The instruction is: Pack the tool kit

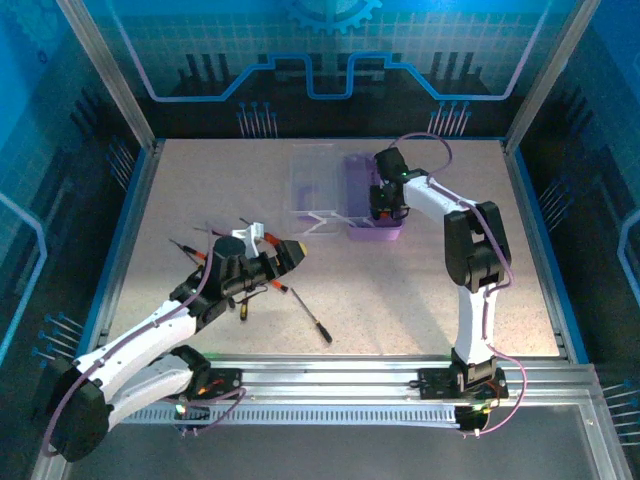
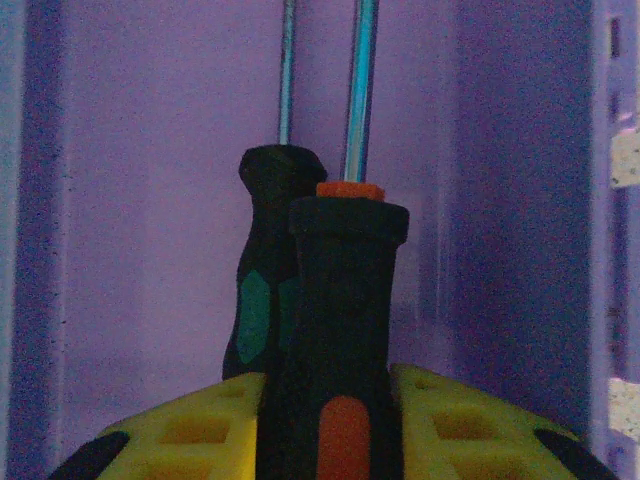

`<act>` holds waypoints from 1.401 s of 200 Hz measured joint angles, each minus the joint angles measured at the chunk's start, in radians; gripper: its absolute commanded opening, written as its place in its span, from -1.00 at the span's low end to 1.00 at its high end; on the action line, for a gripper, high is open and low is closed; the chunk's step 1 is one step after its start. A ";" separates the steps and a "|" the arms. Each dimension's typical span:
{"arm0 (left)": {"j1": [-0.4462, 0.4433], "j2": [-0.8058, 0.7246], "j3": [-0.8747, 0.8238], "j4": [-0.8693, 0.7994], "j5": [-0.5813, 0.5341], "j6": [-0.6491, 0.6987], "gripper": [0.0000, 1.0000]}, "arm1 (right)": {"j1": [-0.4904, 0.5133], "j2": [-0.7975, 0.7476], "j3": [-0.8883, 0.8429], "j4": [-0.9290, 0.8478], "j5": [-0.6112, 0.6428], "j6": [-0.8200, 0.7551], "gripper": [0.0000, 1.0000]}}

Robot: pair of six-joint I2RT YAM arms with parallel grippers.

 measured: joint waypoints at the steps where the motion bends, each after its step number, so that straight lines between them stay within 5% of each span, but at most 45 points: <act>1: 0.000 0.000 0.000 0.000 0.000 0.000 0.99 | 0.000 0.001 0.000 0.000 0.000 0.000 -0.45; 136: 0.000 0.000 0.000 -0.031 -0.008 0.003 0.99 | -0.008 0.015 0.021 -0.009 -0.019 0.018 -0.21; 226: 0.000 0.000 0.000 -0.045 -0.015 0.004 0.99 | -0.013 0.008 0.042 -0.011 -0.018 0.018 -0.21; 280: 0.000 -0.003 0.005 -0.071 -0.024 0.011 0.99 | -0.013 -0.122 0.027 -0.010 -0.012 0.018 -0.28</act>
